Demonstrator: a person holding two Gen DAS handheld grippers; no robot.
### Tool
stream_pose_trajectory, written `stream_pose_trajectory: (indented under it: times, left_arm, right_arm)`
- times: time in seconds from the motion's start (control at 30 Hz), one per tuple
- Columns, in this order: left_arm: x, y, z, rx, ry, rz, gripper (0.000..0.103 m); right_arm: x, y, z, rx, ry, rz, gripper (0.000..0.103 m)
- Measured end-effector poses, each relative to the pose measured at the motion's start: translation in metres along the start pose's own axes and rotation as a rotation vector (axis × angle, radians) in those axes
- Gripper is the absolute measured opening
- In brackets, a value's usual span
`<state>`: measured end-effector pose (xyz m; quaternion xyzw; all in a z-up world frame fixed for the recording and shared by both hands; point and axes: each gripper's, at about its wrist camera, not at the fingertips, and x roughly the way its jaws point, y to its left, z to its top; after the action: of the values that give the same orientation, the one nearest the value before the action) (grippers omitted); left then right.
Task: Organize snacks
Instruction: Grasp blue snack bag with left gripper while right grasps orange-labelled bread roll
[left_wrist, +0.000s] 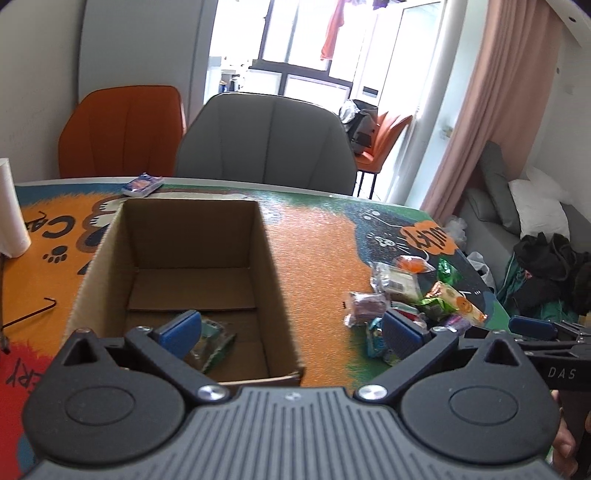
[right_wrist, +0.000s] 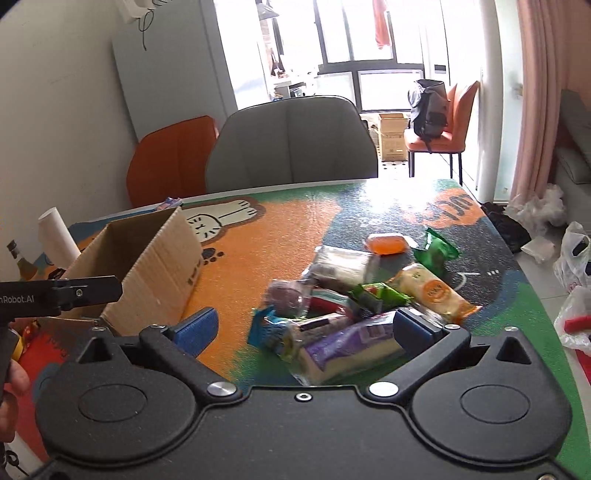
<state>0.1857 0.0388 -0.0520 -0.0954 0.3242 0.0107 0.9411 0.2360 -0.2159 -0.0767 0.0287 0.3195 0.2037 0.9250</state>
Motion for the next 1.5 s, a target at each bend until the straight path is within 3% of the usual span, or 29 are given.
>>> stream_pose_trajectory:
  times: [0.2,0.53,0.93,1.2,1.5]
  left_arm:
    - [0.005,-0.024,0.0,0.026,0.01,-0.025,0.103]
    - [0.015,-0.055,-0.001,0.055,-0.008,-0.093,0.1]
    - [0.056,-0.081,-0.006,0.075,0.064,-0.115,0.064]
    - [0.091,-0.082,-0.011,0.056,0.129,-0.086,0.055]
    - [0.125,-0.074,-0.015,0.011,0.188,-0.057,0.044]
  right_arm:
    - [-0.003,-0.022,-0.005,0.018,-0.004,-0.02,0.102]
    - [-0.002,-0.056,-0.014,0.073,0.005,-0.05,0.091]
    - [0.013,-0.095,-0.015,0.118,0.009,-0.06,0.067]
    - [0.033,-0.116,-0.009,0.108,0.018,-0.072,0.054]
    - [0.056,-0.132,-0.001,0.106,0.046,-0.072,0.05]
